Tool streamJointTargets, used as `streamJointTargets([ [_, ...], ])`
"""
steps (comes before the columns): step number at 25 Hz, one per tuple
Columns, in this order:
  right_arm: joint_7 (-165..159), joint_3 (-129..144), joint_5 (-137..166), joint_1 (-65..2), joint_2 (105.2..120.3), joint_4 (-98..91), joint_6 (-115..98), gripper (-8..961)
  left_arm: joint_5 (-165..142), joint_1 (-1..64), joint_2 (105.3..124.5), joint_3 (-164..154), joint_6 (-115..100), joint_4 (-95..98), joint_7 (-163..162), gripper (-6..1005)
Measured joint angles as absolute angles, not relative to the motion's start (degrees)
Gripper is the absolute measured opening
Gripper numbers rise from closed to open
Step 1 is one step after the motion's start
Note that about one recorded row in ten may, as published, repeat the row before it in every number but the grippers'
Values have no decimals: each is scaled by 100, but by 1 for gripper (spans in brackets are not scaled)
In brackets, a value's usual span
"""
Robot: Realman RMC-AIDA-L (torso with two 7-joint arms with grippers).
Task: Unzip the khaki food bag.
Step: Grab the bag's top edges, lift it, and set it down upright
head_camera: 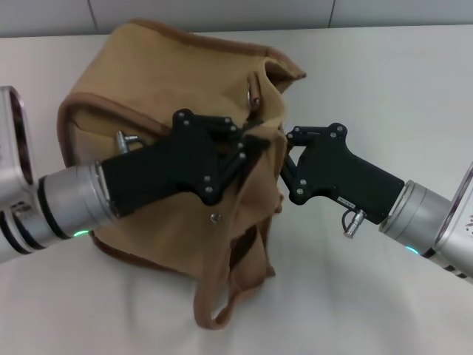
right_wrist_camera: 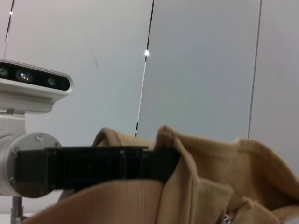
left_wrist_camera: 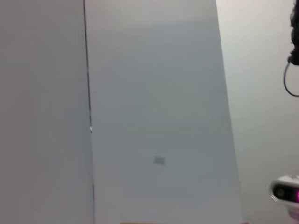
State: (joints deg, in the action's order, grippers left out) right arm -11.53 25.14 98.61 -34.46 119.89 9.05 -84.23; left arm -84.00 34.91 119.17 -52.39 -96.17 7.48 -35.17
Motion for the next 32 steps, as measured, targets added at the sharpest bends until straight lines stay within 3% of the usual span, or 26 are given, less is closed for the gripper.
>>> streamJointTargets([
  [32, -1151, 2383, 9816, -2953, 11988, 802, -8258, 2, -5055, 2821, 11918, -5016, -10370, 307, -3785, 97],
])
